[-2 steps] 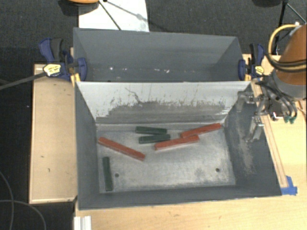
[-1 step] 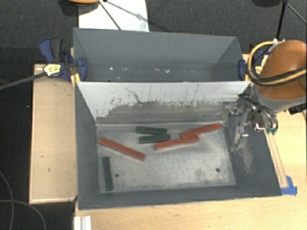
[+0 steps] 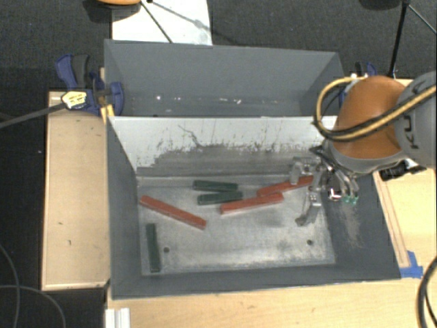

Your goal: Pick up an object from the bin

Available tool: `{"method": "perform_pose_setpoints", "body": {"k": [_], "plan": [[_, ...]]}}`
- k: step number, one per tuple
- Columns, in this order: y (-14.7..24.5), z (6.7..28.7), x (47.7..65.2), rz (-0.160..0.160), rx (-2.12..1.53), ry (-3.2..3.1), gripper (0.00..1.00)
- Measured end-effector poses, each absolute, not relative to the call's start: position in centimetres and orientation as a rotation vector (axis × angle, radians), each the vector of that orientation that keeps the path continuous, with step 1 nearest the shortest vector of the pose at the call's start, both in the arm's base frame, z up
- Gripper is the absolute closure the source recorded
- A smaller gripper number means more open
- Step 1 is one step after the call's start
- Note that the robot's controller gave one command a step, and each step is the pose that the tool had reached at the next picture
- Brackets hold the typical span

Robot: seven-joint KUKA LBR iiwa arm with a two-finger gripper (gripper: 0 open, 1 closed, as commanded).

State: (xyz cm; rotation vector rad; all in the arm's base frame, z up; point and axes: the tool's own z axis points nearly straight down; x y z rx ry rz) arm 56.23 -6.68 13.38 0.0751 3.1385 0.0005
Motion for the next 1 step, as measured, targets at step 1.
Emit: {"method": "perform_pose_setpoints", "body": {"k": [1], "plan": [[-5.11, 11.04, 57.61, 0.002, -0.027, 3.137, 0.00]]}}
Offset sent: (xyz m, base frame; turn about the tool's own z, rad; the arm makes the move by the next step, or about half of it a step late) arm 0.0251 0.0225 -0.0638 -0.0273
